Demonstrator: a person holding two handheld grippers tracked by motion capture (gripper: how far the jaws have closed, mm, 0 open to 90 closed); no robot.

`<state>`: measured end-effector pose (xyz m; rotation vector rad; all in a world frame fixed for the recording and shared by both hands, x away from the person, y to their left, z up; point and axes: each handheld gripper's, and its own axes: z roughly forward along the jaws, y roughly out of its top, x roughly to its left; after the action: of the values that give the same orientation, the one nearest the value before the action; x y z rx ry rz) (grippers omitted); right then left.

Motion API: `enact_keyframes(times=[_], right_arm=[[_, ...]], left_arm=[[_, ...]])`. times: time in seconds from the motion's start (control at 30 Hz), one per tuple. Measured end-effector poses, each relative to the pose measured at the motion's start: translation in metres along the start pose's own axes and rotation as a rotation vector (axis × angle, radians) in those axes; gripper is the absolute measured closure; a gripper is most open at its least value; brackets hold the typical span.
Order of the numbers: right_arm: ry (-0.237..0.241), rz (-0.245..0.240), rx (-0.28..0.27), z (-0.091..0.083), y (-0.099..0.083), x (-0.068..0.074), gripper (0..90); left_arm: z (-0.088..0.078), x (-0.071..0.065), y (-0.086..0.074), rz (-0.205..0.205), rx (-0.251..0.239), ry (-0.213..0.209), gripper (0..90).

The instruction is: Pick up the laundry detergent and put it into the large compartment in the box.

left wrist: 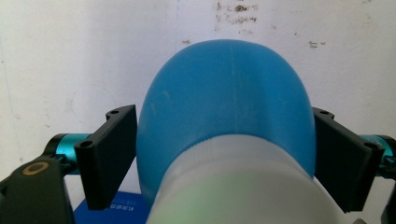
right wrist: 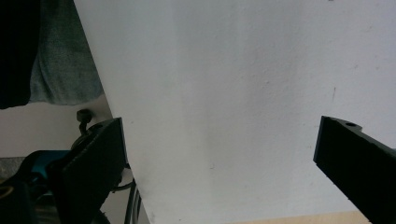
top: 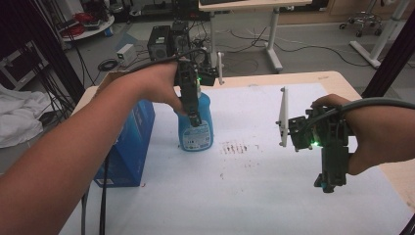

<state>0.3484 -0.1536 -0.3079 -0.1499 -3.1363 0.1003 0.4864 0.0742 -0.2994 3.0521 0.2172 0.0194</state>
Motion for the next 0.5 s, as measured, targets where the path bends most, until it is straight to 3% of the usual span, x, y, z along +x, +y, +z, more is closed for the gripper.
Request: enact_keyframes(times=[0.5], right_arm=[[-0.007, -0.012, -0.001, 0.0003, 0.0013, -0.0016, 1.6]], left_arm=[[-0.0014, -0.0005, 0.0004, 0.000, 0.000, 0.004, 23.4]])
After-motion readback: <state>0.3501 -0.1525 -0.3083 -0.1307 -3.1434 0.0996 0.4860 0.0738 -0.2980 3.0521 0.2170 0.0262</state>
